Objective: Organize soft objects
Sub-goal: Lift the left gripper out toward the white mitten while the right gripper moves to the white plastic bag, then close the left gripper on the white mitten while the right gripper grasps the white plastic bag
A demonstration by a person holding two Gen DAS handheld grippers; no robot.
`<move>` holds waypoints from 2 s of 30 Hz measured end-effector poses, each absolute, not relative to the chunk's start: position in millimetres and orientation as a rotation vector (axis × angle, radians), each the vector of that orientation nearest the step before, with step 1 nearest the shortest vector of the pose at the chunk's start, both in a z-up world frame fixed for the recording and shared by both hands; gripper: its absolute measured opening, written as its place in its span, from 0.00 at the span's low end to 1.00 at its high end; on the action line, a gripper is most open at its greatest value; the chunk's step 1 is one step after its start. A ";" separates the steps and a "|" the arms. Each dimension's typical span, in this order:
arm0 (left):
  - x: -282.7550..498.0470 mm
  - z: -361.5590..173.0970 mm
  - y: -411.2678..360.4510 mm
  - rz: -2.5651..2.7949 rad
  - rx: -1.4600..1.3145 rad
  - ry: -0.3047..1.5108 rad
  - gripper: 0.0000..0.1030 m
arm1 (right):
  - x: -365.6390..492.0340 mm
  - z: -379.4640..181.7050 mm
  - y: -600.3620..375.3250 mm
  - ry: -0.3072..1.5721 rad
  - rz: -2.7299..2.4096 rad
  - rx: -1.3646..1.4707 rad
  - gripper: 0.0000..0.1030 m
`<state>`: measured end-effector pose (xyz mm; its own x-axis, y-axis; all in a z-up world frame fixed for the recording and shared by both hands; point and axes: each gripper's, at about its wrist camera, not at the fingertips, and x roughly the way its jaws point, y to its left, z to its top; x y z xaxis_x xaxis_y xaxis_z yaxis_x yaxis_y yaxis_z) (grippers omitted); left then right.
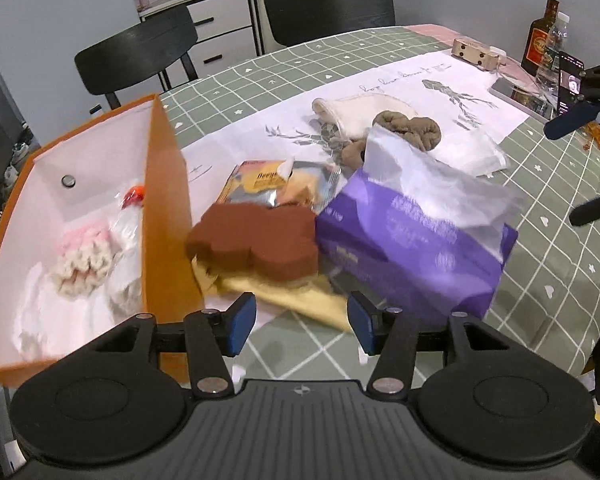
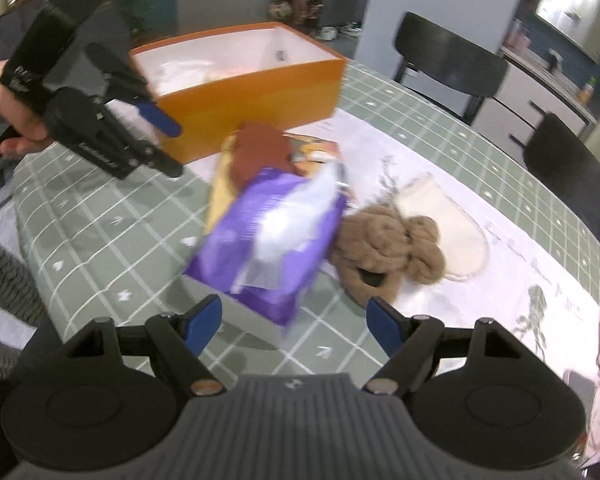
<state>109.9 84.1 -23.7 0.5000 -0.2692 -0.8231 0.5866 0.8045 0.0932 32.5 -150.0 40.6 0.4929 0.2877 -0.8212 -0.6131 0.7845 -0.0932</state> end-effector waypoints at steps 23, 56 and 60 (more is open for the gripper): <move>231.2 -33.3 18.6 -0.540 0.431 0.950 0.60 | 181.6 -18.9 -219.7 0.993 0.410 -0.202 0.77; 344.3 -98.7 -115.4 -0.610 0.307 1.161 0.43 | 208.3 -103.0 -262.9 1.046 0.748 -0.442 0.95; 343.2 -98.0 -119.2 -0.616 0.297 1.143 0.24 | 200.1 -96.5 -265.1 1.035 0.760 -0.448 0.62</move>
